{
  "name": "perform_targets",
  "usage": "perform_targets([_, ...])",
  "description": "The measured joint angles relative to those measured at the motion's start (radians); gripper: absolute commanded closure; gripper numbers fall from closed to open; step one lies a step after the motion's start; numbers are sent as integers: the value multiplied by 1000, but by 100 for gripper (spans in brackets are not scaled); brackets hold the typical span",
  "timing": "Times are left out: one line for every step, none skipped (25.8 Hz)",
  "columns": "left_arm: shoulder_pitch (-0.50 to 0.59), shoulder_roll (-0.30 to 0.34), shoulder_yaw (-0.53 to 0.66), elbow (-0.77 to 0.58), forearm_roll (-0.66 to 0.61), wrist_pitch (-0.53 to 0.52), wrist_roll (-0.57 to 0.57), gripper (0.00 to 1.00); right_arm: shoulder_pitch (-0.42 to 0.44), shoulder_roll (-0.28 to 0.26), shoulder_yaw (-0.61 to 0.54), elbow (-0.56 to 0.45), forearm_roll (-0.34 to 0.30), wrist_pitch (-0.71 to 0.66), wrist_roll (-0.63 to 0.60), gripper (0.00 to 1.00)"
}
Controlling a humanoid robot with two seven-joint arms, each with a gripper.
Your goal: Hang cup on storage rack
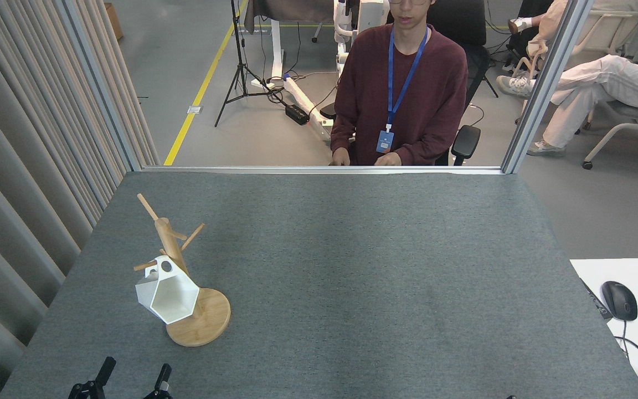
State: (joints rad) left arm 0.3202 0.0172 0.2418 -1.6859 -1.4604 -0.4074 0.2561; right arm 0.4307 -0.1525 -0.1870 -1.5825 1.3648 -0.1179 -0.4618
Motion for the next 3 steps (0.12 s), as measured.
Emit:
perform_targets([4, 3, -1, -2, 18, -21, 0, 0, 0, -2, -1, -2, 4, -1, 0, 1])
perform_targets([9, 6, -2, -3, 31, -40, 0, 0, 0, -5, -3, -5, 7, -2, 0, 1])
perform_targets([14, 8, -3, -3, 42, -56, 0, 0, 0, -8, -5, -6, 10, -5, 0, 1])
